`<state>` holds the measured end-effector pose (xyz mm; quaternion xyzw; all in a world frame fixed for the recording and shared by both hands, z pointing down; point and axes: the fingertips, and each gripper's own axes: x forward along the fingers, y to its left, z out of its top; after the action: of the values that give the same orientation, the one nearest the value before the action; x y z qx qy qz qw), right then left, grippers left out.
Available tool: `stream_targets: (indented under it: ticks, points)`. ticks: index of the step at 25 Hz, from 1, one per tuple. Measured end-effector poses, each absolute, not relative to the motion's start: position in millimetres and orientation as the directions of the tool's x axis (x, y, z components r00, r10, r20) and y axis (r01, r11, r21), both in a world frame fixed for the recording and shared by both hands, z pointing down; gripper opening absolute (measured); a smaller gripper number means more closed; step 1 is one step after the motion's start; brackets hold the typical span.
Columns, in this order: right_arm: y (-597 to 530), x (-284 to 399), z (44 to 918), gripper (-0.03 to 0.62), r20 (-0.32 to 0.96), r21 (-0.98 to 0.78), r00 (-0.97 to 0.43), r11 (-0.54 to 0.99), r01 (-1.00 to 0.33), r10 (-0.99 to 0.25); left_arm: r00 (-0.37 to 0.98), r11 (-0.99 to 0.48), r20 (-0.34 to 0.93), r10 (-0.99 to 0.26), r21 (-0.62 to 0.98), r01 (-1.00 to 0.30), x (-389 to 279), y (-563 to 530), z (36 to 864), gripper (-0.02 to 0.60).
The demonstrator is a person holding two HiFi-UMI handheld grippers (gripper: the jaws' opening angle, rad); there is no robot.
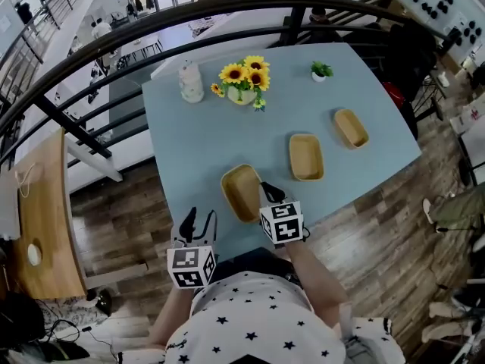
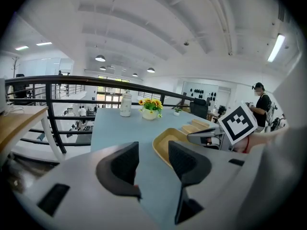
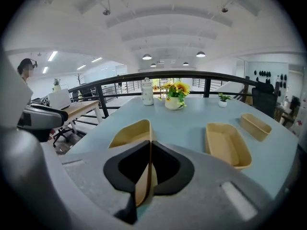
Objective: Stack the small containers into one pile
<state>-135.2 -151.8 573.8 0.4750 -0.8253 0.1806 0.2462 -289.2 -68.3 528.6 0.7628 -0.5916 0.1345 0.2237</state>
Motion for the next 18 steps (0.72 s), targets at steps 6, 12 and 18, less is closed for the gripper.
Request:
stream_targets:
  ticks: [6, 12, 18]
  points:
    - [-132, -114, 556, 0.021, 0.55, -0.049, -0.408, 0.459, -0.887, -0.729, 0.257, -0.193, 0.458, -0.851, 0.184, -0.964, -284, -52, 524, 0.187]
    - [-115, -93, 544, 0.021, 0.526, -0.041, -0.382, 0.426, -0.904, -0.76, 0.273, -0.217, 0.446, -0.852, 0.173, -0.961, -270, -36, 519, 0.189]
    - [-98, -73, 534, 0.021, 0.501, -0.043, -0.36, 0.393, -0.919, -0.787, 0.283, -0.235, 0.448, -0.848, 0.16, -0.959, -255, -20, 519, 0.187]
